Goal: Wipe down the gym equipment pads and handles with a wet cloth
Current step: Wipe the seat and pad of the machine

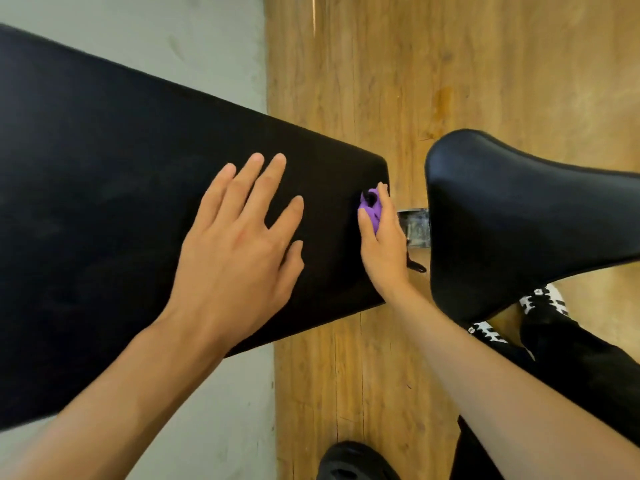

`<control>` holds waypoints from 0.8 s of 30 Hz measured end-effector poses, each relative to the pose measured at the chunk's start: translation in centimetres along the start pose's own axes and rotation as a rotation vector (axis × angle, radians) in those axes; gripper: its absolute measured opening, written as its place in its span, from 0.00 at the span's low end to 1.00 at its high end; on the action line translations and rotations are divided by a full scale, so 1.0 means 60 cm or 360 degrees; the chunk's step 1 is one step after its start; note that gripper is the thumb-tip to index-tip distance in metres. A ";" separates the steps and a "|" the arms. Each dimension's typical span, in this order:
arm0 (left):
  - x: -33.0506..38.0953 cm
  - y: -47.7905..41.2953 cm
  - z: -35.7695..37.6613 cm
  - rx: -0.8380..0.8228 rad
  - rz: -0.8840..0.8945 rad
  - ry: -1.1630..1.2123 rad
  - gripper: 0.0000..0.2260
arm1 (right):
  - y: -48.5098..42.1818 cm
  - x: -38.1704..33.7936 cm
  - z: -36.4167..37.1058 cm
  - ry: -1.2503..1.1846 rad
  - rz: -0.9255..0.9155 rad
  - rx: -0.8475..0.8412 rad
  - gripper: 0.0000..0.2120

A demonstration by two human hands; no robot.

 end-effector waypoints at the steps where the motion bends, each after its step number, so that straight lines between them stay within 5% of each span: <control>1: -0.021 0.014 -0.016 -0.0021 -0.0027 -0.0066 0.23 | -0.003 -0.002 0.002 0.0096 0.0012 0.0004 0.27; 11: -0.144 0.140 -0.124 -0.0013 -0.0191 -0.0383 0.27 | 0.004 -0.020 0.015 0.0162 0.0178 0.0002 0.26; 16: -0.168 0.164 -0.126 0.0016 -0.0186 -0.0444 0.29 | 0.024 -0.060 0.031 -0.0022 0.0170 0.0237 0.23; 19: -0.166 0.158 -0.127 0.0070 -0.0212 -0.0395 0.29 | 0.075 -0.167 0.079 -0.0078 -0.0154 0.0205 0.22; 24: -0.164 0.161 -0.126 0.0042 -0.0226 -0.0377 0.28 | 0.181 -0.318 0.149 -0.0014 -0.1195 -0.0333 0.22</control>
Point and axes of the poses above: each hand's wrist, its own y-axis away from the middle knuckle, its own z-axis out of the palm, x = y × z, the point moved 6 cm from there along -y, towards the middle knuckle, and after that the axes turned 5 degrees about z, right-handed, at the moved point
